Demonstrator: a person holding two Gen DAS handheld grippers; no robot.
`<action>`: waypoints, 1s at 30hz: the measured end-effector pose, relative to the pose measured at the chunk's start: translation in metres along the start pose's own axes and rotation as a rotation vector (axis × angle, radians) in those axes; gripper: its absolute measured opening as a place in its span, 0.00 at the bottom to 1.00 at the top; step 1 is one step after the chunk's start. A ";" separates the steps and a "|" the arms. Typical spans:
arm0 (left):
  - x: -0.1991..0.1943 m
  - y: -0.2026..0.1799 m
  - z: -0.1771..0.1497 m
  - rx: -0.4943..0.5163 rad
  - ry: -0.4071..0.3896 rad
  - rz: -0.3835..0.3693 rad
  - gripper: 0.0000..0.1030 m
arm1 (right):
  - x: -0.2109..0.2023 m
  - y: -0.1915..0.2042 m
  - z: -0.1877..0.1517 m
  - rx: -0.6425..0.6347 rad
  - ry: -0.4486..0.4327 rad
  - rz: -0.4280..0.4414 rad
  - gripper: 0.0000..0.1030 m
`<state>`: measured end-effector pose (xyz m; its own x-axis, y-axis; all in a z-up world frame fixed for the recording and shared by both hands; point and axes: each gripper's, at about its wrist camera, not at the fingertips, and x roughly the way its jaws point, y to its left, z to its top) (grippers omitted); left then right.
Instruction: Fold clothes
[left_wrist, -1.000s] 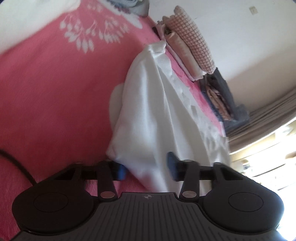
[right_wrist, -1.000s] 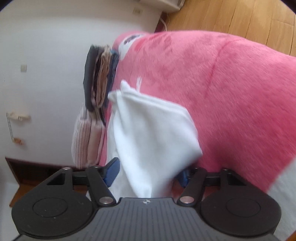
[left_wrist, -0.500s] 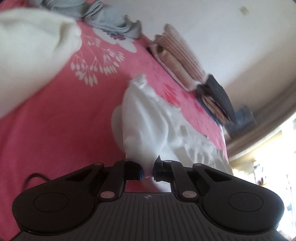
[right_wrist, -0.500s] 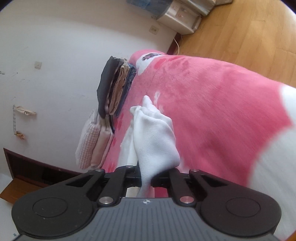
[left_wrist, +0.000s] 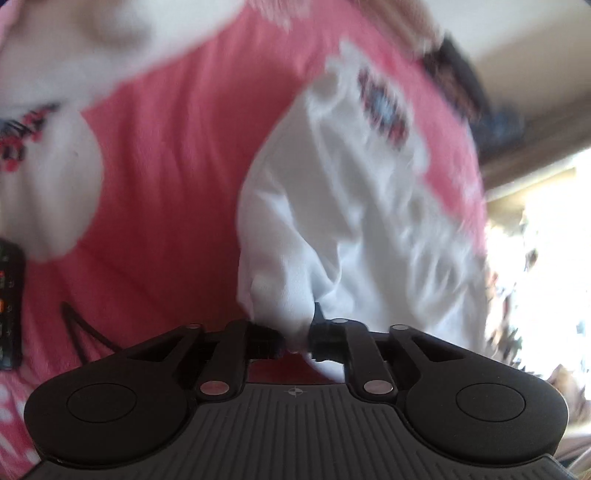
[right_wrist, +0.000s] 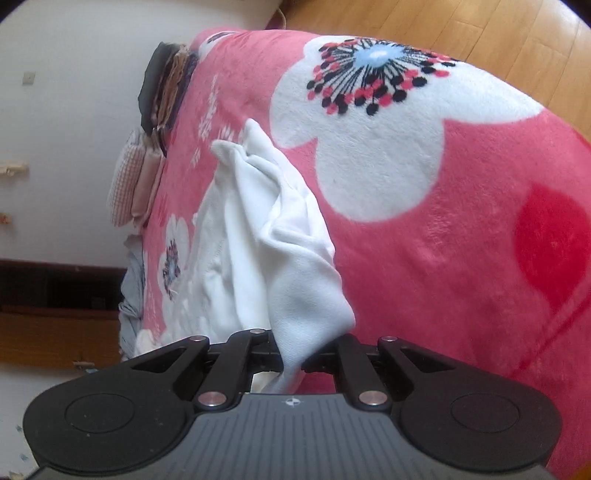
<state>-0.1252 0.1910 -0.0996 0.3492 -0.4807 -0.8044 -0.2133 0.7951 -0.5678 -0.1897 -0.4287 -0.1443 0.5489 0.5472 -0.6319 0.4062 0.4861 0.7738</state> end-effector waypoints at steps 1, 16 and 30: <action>0.005 0.001 0.000 0.028 0.031 0.025 0.25 | 0.005 -0.002 0.004 -0.007 0.032 -0.018 0.10; -0.048 -0.034 0.029 0.346 -0.178 0.224 0.50 | -0.071 0.061 0.083 -0.483 0.001 -0.225 0.52; 0.041 -0.069 0.125 0.453 -0.375 0.137 0.50 | 0.077 0.131 0.147 -0.656 0.001 -0.084 0.51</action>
<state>0.0175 0.1626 -0.0719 0.6613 -0.2649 -0.7018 0.1019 0.9586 -0.2658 0.0135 -0.4228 -0.0848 0.5336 0.4901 -0.6893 -0.0822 0.8412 0.5344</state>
